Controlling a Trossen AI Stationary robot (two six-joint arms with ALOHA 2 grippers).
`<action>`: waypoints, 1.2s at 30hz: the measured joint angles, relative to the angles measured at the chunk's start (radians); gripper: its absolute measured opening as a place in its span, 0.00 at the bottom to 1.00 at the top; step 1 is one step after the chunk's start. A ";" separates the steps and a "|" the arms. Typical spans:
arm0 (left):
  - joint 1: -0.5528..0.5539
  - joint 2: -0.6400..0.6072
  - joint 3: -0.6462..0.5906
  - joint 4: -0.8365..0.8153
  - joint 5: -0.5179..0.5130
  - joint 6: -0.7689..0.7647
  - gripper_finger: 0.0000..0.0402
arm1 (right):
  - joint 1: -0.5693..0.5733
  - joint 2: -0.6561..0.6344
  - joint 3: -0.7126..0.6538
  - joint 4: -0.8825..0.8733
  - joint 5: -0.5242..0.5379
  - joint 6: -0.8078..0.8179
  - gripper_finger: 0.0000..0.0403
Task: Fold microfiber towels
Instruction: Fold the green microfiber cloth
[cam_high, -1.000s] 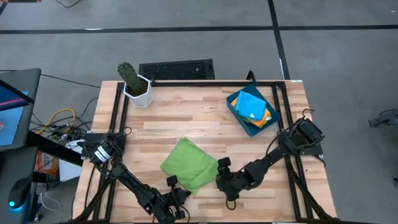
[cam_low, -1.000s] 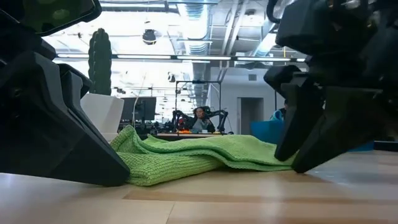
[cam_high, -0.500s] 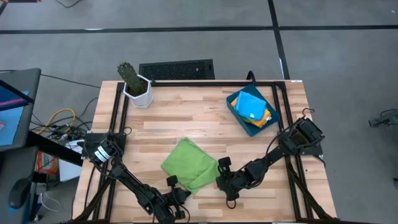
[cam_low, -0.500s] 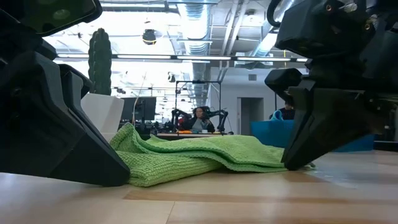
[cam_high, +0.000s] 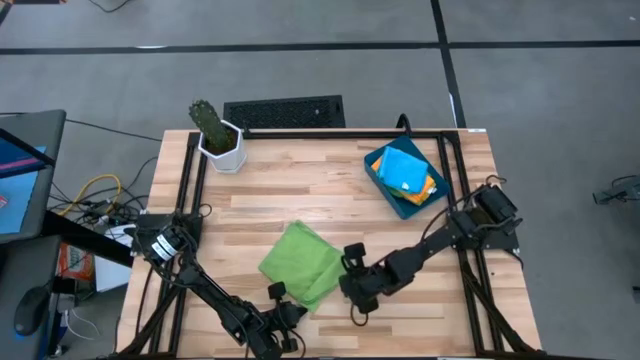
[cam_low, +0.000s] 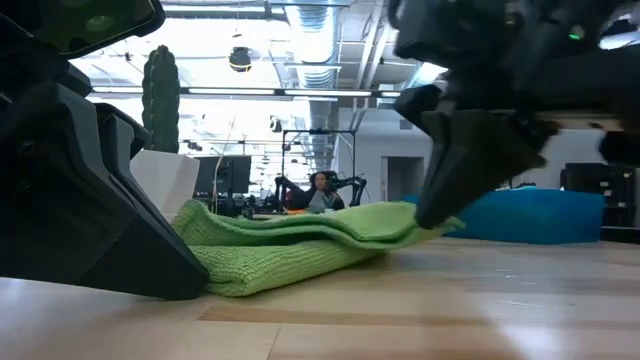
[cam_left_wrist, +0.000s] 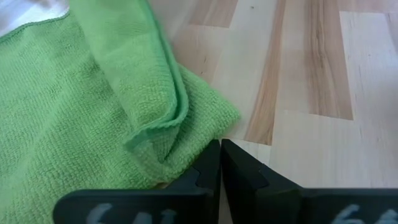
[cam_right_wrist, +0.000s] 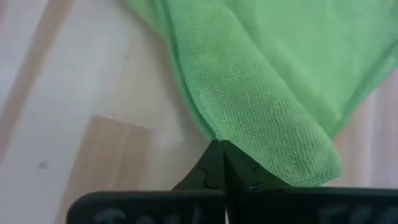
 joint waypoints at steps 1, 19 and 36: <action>0.000 0.000 0.000 0.000 0.001 0.000 0.02 | -0.009 0.000 0.012 -0.011 -0.007 -0.014 0.02; -0.004 0.000 0.000 0.000 0.007 -0.005 0.02 | -0.222 -0.001 0.137 -0.160 -0.190 -0.123 0.09; -0.013 -0.008 -0.001 -0.005 0.021 -0.009 0.02 | -0.324 -0.001 0.147 -0.047 -0.258 -0.184 0.26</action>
